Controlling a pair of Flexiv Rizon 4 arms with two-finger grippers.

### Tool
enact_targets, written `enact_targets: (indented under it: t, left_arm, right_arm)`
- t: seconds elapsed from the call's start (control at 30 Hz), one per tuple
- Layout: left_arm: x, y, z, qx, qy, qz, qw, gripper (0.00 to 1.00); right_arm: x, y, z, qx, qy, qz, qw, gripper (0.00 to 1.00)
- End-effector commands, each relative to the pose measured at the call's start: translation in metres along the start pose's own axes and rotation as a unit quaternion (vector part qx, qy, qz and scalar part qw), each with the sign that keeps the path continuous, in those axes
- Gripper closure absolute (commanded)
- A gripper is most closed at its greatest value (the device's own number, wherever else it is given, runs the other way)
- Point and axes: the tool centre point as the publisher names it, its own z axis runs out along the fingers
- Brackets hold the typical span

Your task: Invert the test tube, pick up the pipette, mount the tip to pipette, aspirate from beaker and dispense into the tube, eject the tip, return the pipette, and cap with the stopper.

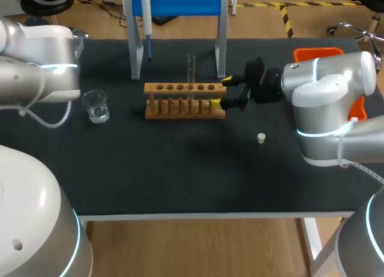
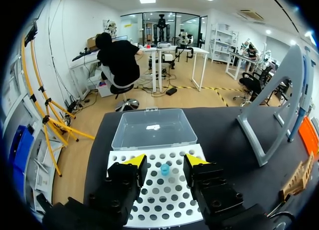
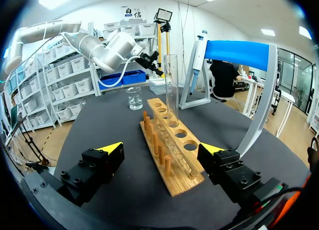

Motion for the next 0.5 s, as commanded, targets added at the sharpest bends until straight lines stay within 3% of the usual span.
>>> enact_targets:
  t: [0.03, 0.17, 0.5]
  left_arm:
    - [-0.0009, 0.0, 0.0046, -0.002, -0.002, 0.0, 1.0, 0.55]
    - [-0.0015, 0.0, 0.005, -0.002, -0.003, -0.001, 1.0, 0.61]
    - [-0.0032, 0.0011, 0.0068, -0.005, -0.005, -0.002, 1.0, 0.66]
  right_arm:
    - [-0.0001, 0.0003, -0.0005, 0.001, 0.001, 0.0, 1.0, 0.0]
    - [-0.0001, 0.0003, -0.0005, 0.001, 0.001, 0.0, 1.0, 0.0]
    - [-0.0001, 0.0003, -0.0005, 0.001, 0.001, 0.0, 1.0, 0.0]
